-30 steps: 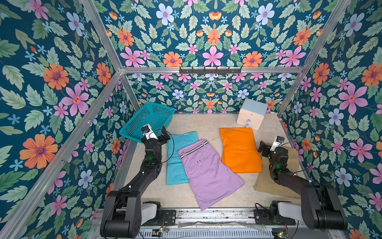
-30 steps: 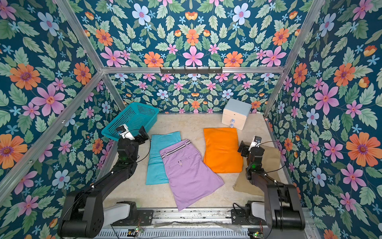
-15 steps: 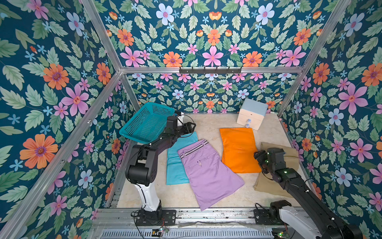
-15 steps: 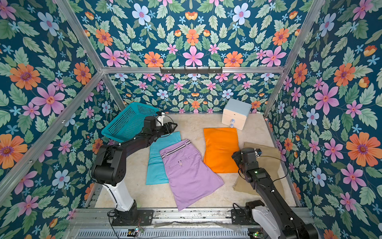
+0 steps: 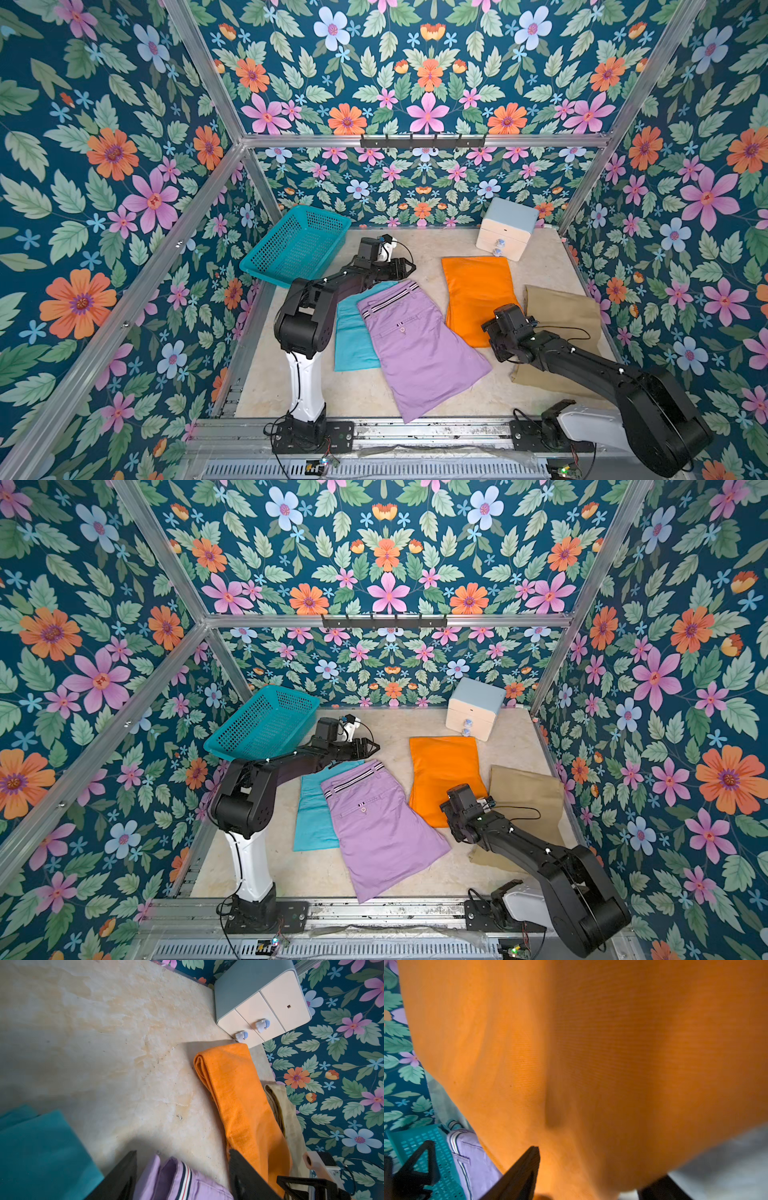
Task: Put the folded long pants in the basket
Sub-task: Pick up the long pant at the center of the board.
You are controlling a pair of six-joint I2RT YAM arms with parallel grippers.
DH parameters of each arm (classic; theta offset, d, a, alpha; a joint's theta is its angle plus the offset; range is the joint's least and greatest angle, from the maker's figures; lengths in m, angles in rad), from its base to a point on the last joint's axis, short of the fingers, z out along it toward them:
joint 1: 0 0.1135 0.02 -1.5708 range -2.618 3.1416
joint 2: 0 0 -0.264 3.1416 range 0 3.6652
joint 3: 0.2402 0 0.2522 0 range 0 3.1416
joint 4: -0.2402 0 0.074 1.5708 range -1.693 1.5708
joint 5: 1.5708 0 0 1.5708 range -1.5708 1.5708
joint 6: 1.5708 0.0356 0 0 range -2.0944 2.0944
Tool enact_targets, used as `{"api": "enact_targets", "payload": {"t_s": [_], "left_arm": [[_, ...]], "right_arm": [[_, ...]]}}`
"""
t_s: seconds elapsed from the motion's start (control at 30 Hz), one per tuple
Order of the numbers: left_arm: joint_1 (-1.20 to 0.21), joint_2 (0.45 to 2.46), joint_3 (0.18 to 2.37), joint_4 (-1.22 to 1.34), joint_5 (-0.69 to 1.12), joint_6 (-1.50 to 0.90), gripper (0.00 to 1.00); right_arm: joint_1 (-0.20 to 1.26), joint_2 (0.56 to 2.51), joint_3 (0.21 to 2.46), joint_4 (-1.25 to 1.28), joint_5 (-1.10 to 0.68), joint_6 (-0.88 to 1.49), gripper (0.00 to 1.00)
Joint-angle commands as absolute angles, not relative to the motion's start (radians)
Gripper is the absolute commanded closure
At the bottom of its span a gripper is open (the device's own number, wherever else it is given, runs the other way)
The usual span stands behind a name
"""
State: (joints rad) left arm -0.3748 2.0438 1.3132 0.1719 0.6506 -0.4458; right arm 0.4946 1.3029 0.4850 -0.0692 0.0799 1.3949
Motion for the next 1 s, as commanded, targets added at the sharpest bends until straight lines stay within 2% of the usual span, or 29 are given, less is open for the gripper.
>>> {"api": "enact_targets", "payload": {"t_s": [0.0, 0.17, 0.3, 0.4, 0.77, 0.97], "left_arm": [[-0.413, 2.082, 1.352, 0.145, 0.668, -0.436, 0.27], [-0.443, 2.101, 1.357, 0.150, 0.663, -0.440, 0.27], [-0.448, 2.086, 1.355, 0.140, 0.656, -0.437, 0.27], [-0.449, 2.076, 1.360, 0.137, 0.655, -0.437, 0.27], [-0.450, 2.178, 1.488, 0.116, 0.728, -0.494, 0.25], [-0.449, 2.253, 1.608, 0.035, 0.717, -0.483, 0.25]], "right_arm": [[0.458, 1.382, 0.485, -0.064, 0.096, 1.407, 0.37], [0.370, 1.478, 0.558, 0.007, -0.021, 1.342, 0.76], [0.335, 1.440, 0.665, -0.063, -0.085, 1.304, 0.94], [0.282, 1.394, 0.736, -0.127, -0.163, 1.290, 1.00], [0.090, 1.375, 0.842, -0.269, -0.439, 1.216, 1.00], [0.086, 1.386, 0.886, -0.466, -0.508, 0.988, 1.00]]}}
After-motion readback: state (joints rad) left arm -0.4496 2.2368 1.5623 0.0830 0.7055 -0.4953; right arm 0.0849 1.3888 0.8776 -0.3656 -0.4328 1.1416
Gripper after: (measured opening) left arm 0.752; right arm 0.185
